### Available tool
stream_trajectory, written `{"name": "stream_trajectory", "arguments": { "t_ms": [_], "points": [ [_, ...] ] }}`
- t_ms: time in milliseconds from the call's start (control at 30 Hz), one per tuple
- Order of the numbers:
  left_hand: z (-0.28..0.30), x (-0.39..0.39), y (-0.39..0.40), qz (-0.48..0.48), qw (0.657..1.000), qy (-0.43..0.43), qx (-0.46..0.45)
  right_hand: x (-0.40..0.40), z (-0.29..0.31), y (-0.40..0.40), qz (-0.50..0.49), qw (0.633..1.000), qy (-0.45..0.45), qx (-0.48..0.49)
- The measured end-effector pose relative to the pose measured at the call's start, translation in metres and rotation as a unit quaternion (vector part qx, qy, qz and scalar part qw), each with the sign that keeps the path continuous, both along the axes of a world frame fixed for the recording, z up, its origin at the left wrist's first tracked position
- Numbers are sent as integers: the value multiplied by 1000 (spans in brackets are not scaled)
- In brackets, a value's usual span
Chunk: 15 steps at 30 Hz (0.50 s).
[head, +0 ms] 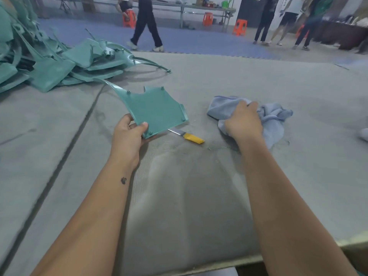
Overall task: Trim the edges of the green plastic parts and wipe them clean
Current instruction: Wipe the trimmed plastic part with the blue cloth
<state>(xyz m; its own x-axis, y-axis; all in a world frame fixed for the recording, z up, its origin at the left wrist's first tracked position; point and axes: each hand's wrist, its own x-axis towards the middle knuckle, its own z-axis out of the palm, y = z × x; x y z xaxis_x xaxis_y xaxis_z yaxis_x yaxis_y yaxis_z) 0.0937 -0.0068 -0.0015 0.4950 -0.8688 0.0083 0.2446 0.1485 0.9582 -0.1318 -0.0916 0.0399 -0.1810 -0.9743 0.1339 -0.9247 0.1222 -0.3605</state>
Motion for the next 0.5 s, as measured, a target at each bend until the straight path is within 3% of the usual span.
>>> {"name": "stream_trajectory", "arguments": {
  "t_ms": [167,200,267,333,433,500],
  "points": [
    [0,-2,-1,-1,1000,-6,4,-15,13,5,23,998,43,-39],
    [0,-2,-2,-1,1000,-8,6,-19,16,4,26,998,-7,-65],
    [0,-1,-3,-2,1000,-8,6,-22,30,0,67,974,-189,-108],
    [-1,-1,-3,-7,1000,-3,3,-26,45,-6,101,944,-272,-155],
    [-1,-1,-2,-7,1000,0,0,-32,58,-17,85,953,-227,-179],
    [-1,-1,-2,-5,1000,-4,0,-41,54,-28,-2,979,-158,-128]
  ]
}}
